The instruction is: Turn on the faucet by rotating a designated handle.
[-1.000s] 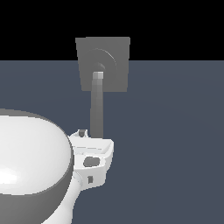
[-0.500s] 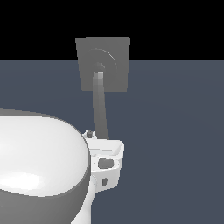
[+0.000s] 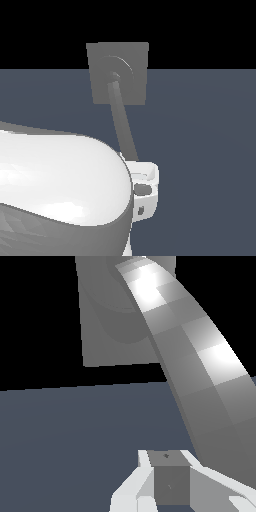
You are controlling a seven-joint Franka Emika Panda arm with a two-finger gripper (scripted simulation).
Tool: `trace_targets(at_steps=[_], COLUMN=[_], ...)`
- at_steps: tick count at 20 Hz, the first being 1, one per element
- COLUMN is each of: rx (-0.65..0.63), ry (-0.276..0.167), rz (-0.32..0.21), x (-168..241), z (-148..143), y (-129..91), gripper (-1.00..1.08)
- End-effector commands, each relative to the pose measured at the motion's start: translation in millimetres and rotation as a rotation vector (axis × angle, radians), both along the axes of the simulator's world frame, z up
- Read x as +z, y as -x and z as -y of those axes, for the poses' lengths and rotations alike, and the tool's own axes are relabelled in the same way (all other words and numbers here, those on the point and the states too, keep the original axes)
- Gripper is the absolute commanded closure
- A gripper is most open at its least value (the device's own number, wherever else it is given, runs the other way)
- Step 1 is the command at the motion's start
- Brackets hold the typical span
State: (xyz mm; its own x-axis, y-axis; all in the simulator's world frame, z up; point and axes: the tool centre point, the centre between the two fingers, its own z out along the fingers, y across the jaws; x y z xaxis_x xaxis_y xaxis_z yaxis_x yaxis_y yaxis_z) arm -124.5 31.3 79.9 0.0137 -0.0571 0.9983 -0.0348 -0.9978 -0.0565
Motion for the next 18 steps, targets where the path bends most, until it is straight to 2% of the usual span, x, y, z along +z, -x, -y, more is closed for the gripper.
trace_targets(at_steps=[1, 9, 10, 11, 18], rx=[-0.025, -0.026, -0.026, -0.015, -0.017], ry=[0.007, 0.008, 0.008, -0.001, 0.000], rz=[0.015, 0.015, 0.015, -0.006, -0.003], x=[6, 7, 7, -2, 15], z=[22, 52, 52, 41, 62], y=[-4, -3, -3, 3, 3], gripper=[1.08, 1.08, 1.08, 1.08, 1.08])
